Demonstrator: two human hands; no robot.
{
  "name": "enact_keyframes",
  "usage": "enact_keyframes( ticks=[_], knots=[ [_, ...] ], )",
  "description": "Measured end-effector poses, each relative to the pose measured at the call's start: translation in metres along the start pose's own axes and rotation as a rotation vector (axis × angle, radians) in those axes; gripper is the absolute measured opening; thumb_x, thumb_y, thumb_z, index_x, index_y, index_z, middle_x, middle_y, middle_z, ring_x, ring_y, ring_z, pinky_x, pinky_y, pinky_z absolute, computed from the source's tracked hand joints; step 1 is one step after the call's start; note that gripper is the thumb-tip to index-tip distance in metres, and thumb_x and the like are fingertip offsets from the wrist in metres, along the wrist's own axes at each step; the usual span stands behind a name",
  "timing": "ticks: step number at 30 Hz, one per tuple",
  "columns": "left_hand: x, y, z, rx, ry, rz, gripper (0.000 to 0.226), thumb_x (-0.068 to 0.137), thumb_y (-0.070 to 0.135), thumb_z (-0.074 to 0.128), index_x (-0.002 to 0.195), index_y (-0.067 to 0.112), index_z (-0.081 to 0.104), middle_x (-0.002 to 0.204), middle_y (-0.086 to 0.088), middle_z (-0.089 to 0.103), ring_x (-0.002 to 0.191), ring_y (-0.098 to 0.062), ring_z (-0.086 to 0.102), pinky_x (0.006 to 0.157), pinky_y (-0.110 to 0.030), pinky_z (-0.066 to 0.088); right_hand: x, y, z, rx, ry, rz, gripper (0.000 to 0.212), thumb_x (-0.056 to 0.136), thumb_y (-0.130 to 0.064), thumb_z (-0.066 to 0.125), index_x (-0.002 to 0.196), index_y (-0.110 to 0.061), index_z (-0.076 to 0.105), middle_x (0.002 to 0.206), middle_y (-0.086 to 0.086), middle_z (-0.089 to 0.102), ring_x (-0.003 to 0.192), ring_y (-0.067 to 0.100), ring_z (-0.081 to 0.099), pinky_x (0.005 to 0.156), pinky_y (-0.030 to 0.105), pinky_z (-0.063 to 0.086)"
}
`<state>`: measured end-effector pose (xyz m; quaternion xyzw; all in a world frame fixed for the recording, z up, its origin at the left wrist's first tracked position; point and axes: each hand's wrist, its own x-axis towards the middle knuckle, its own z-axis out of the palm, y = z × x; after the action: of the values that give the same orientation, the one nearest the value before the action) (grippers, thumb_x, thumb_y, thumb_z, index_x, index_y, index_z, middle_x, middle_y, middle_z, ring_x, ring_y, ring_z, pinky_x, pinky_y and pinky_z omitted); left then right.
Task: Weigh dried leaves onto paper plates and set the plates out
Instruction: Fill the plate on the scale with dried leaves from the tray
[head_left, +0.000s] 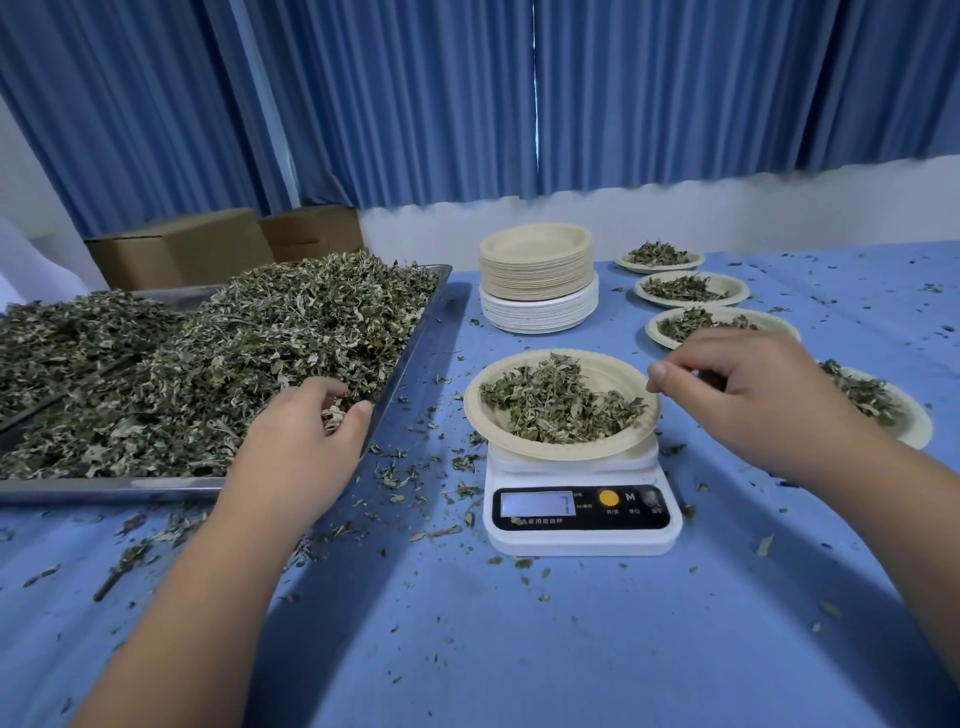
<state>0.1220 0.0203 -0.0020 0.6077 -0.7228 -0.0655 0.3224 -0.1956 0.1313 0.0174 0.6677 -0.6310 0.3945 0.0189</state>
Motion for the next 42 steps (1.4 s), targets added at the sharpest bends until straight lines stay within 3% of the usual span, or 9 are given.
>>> enact_keyframes(
  ticks=[3,7,12,16,22,26,34,37,42],
  knots=[
    [-0.004,0.005,-0.002,-0.055,0.058,0.064,0.036,0.093,0.035,0.059,0.127,0.022,0.056,0.124,0.001,0.056,0.112,-0.018,0.054,0.092,-0.033,0.043,-0.001,0.000,0.000,-0.002,-0.010,0.012,0.021,0.089,-0.032,0.057,0.073,-0.029,0.069,0.071,-0.006,0.059,0.065,0.000,0.049,0.054,0.020,0.032],
    [-0.014,0.019,-0.001,-0.138,0.171,0.285,0.025,0.086,0.005,0.069,0.108,0.016,0.067,0.096,0.005,0.054,0.084,-0.001,0.051,0.078,-0.007,0.038,-0.002,-0.001,0.000,0.011,-0.005,0.031,0.017,0.089,-0.032,0.057,0.075,-0.033,0.067,0.074,-0.007,0.060,0.064,0.003,0.050,0.051,0.012,0.033],
    [-0.025,0.036,0.011,-0.271,0.076,0.443,0.015,0.078,-0.001,0.076,0.087,0.010,0.074,0.079,0.007,0.064,0.077,-0.005,0.058,0.068,-0.010,0.045,0.001,-0.001,0.002,-0.043,0.007,0.078,0.018,0.089,-0.028,0.059,0.074,-0.031,0.068,0.072,-0.012,0.062,0.069,0.000,0.053,0.054,0.011,0.032],
    [-0.028,0.040,0.022,-0.342,0.048,0.331,0.018,0.088,0.008,0.066,0.099,0.020,0.073,0.082,0.013,0.066,0.073,-0.005,0.063,0.068,-0.016,0.050,0.002,0.002,0.007,-0.048,0.033,0.198,0.015,0.089,-0.026,0.058,0.078,-0.026,0.068,0.067,-0.013,0.063,0.068,-0.002,0.055,0.057,0.010,0.040],
    [-0.024,0.046,0.031,-0.755,-0.175,0.028,0.025,0.094,0.023,0.058,0.109,0.043,0.063,0.104,0.015,0.072,0.102,0.002,0.064,0.096,-0.033,0.048,0.009,0.011,0.013,0.121,-0.100,0.556,0.014,0.091,-0.027,0.058,0.103,-0.020,0.063,0.070,0.001,0.067,0.045,0.011,0.053,0.051,0.023,0.041],
    [-0.021,0.040,0.045,-0.987,-0.341,-0.172,0.027,0.093,0.023,0.061,0.117,0.034,0.064,0.117,0.016,0.068,0.113,-0.005,0.062,0.107,-0.038,0.041,0.009,0.013,0.026,0.362,-0.180,0.683,0.024,0.095,-0.024,0.055,0.083,-0.007,0.066,0.063,0.011,0.066,0.041,0.024,0.054,0.041,0.027,0.042],
    [-0.031,0.058,0.038,-1.268,-0.389,-0.302,0.023,0.091,0.013,0.060,0.114,0.014,0.065,0.103,0.003,0.075,0.097,-0.012,0.070,0.071,-0.019,0.056,0.003,-0.009,0.013,0.758,-0.114,0.768,0.017,0.097,-0.002,0.051,0.094,0.002,0.067,0.059,0.011,0.052,0.042,0.015,0.048,0.039,0.025,0.038],
    [-0.033,0.066,0.017,-1.316,-0.372,-0.327,0.035,0.078,0.022,0.068,0.111,0.012,0.066,0.103,-0.003,0.075,0.096,-0.017,0.071,0.077,-0.030,0.054,-0.002,-0.021,0.003,0.875,-0.074,0.774,0.014,0.096,-0.001,0.052,0.102,0.002,0.064,0.063,0.012,0.050,0.045,0.015,0.048,0.040,0.024,0.040],
    [-0.004,0.075,-0.012,-1.352,-0.424,-0.391,0.022,0.099,0.023,0.048,0.114,0.014,0.060,0.112,-0.008,0.070,0.100,-0.023,0.068,0.078,-0.037,0.052,0.011,-0.035,-0.017,0.950,-0.066,0.749,0.012,0.096,-0.001,0.053,0.103,0.002,0.062,0.062,0.010,0.049,0.046,0.015,0.048,0.040,0.023,0.040]
  ],
)
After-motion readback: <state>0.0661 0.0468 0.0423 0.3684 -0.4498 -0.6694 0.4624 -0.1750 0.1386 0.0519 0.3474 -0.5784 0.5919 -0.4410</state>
